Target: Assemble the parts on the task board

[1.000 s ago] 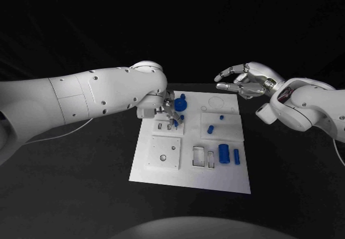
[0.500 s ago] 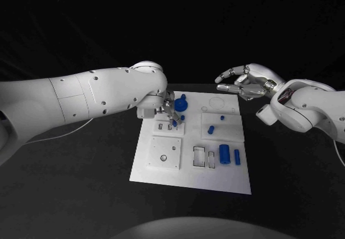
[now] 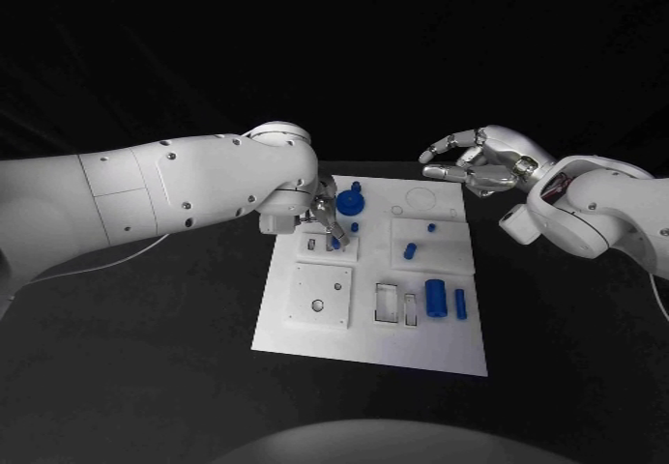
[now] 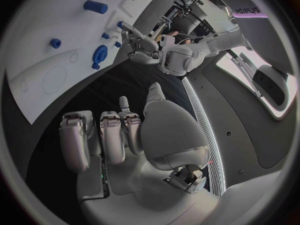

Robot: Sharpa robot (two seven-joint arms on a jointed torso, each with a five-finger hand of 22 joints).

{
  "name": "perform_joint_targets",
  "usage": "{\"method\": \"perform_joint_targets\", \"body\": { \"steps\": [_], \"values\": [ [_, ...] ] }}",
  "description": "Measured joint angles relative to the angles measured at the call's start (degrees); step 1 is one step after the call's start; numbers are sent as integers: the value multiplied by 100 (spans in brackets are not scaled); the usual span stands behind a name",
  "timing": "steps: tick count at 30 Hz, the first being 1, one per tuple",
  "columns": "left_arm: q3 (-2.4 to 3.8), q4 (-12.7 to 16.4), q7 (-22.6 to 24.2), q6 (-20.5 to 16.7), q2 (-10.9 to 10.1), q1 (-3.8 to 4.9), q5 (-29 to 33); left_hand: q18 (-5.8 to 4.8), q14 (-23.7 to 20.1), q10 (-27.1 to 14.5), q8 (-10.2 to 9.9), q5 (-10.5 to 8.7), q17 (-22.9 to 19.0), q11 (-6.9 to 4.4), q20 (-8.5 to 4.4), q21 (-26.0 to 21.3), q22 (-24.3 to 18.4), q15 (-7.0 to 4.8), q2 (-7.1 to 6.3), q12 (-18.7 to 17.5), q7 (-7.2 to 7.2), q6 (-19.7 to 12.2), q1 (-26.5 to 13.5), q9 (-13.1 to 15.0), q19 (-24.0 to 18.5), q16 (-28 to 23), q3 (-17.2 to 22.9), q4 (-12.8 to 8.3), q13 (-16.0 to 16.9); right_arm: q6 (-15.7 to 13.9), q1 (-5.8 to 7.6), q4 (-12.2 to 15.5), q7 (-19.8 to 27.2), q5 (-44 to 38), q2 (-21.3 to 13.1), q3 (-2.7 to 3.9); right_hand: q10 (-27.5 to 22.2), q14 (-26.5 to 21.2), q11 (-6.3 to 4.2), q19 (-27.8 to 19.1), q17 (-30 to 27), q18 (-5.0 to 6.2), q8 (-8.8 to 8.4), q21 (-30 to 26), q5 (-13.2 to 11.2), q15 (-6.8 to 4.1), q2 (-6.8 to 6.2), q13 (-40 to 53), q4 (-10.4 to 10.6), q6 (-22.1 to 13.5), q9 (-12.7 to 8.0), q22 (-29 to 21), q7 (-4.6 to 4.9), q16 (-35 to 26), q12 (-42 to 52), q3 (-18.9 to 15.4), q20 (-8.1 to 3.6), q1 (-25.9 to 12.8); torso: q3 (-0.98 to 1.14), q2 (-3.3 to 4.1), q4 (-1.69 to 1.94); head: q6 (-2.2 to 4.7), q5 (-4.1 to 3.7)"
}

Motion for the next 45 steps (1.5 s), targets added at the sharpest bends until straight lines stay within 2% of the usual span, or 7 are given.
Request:
{"method": "perform_joint_targets", "body": {
  "steps": [6,12,20,30,33,45],
  "values": [
    [5,303,-1,-27,-226,45,-91,0,0,0,-1,-43,0,0,1,0,0,1,0,6,0,0,0,23,0,0,45,29,0,12,-50,-26,-5,-1,-32,-2,0,0,0,0,0,0,0,-25,0,0,0,1,0,0,-6,0,0,0,0,0,0,0,2,-1,1,-30,29],
    [7,464,-1,-42,-369,69,-161,1,1,0,-2,-49,0,0,1,0,0,1,0,3,0,0,0,39,0,0,68,53,0,29,-127,-55,-7,-1,-42,-2,0,0,0,0,-1,0,0,-25,0,0,0,1,0,0,-8,-1,0,0,0,0,0,0,-3,-2,2,-43,52],
    [4,533,-1,-57,-473,75,-218,0,1,1,-3,-76,-1,1,1,0,0,3,0,-16,-16,-17,0,49,0,0,98,56,0,73,-237,-112,-11,-1,-27,-6,0,0,0,0,-1,0,0,-48,0,0,17,4,0,0,-14,-2,0,0,6,0,0,16,-10,-2,-8,-61,97],
    [2,486,-1,-87,-460,75,-247,1,-7,-28,-5,-109,-1,30,1,0,0,11,18,-16,-19,-20,-18,62,0,0,134,67,1,102,-274,-138,-9,0,1,-6,0,0,0,0,-2,0,0,-48,0,0,30,-1,0,0,-19,-2,0,0,6,0,0,30,-12,-2,-17,-74,120],
    [1,455,-2,-99,-429,75,-251,0,-8,-28,-14,-110,-1,31,1,0,0,12,63,-34,-9,-31,15,64,0,0,136,67,744,106,-278,-142,-5,0,4,-6,0,0,0,0,-2,0,0,-48,0,0,30,-1,-15,0,-19,-2,0,0,6,-15,0,30,-12,-2,-21,-75,124],
    [-2,344,-2,-158,-354,56,-255,0,-10,-38,-26,-113,-2,41,1,0,0,15,83,-34,-8,-31,36,71,0,0,165,93,984,109,-294,-154,9,1,7,-6,0,0,0,0,-2,0,0,-77,0,0,30,0,-16,0,-25,-3,0,0,7,-16,0,30,-10,0,-24,-77,118]
  ]
}}
